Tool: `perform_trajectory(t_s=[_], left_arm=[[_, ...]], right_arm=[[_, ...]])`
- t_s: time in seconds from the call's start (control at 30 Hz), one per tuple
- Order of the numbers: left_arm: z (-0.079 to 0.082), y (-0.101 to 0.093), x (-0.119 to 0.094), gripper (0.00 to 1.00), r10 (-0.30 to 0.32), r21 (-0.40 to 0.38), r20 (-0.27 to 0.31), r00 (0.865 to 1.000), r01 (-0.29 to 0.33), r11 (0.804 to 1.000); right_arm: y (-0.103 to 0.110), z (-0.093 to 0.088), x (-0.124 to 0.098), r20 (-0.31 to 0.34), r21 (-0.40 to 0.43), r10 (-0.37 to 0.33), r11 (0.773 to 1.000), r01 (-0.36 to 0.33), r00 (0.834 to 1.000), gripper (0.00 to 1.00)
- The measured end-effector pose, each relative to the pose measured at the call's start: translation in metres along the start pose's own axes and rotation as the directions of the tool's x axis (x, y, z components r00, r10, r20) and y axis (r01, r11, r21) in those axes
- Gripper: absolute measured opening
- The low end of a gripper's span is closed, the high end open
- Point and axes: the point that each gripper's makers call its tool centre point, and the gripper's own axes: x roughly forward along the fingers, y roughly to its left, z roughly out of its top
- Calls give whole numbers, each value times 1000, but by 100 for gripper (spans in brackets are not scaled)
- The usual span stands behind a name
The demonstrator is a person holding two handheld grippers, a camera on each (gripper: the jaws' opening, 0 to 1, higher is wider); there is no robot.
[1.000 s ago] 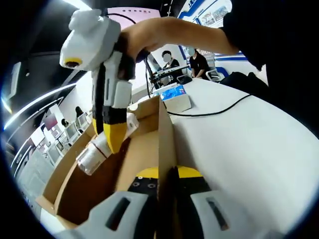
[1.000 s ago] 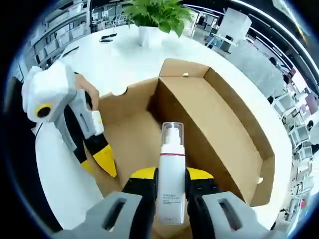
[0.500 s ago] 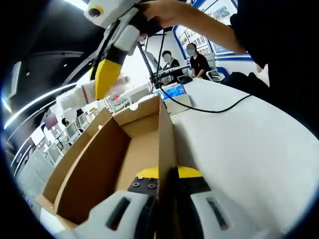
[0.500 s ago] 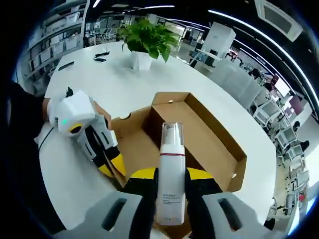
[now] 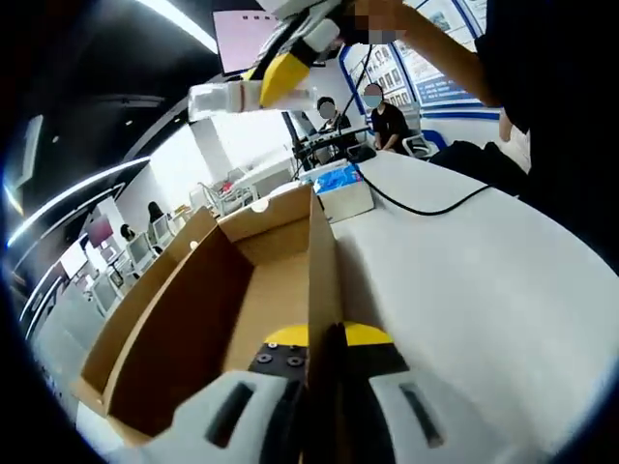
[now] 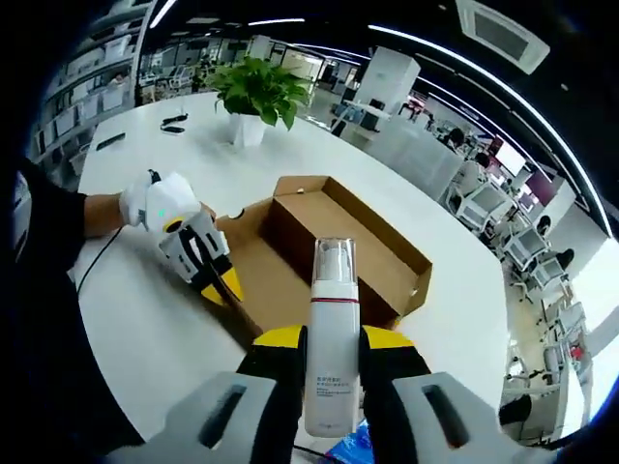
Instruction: Operate the shoe box by opening the lid, removing the specified soft item, and placing it in the target area until the item is outside and the box remains undamaged.
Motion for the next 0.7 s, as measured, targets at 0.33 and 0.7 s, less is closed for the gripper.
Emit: perform_trajectory(t_s=[0.33,0.7], left_arm=[[3,-7,-4,8,10,-8,-3,1000,-10,1000],[4,-10,-4,8,9,-7,-3,1000,-9,1000]], right_arm=[[-7,-43,-41,-26,53,-74,996,76,997,20],[-16,-113,-75,-160,89,-131,985,146,978,20]])
